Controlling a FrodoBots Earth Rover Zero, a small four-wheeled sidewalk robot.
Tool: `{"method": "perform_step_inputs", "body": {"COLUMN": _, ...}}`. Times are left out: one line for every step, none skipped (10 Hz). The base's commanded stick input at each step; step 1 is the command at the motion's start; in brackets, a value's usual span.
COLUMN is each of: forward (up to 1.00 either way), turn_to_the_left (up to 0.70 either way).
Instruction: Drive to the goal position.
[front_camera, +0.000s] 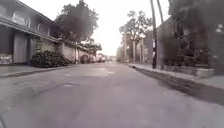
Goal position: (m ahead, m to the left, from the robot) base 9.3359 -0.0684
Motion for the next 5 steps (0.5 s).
{"method": "perform_step_inputs", "body": {"forward": 1.0, "turn_to_the_left": 0.0}}
{"method": "perform_step_inputs", "body": {"forward": 1.0, "turn_to_the_left": 0.0}}
{"method": "perform_step_inputs", "body": {"forward": 1.0, "turn_to_the_left": 0.0}}
{"method": "perform_step_inputs", "body": {"forward": 1.0, "turn_to_the_left": 0.0}}
{"method": "perform_step_inputs", "body": {"forward": 1.0, "turn_to_the_left": 0.0}}
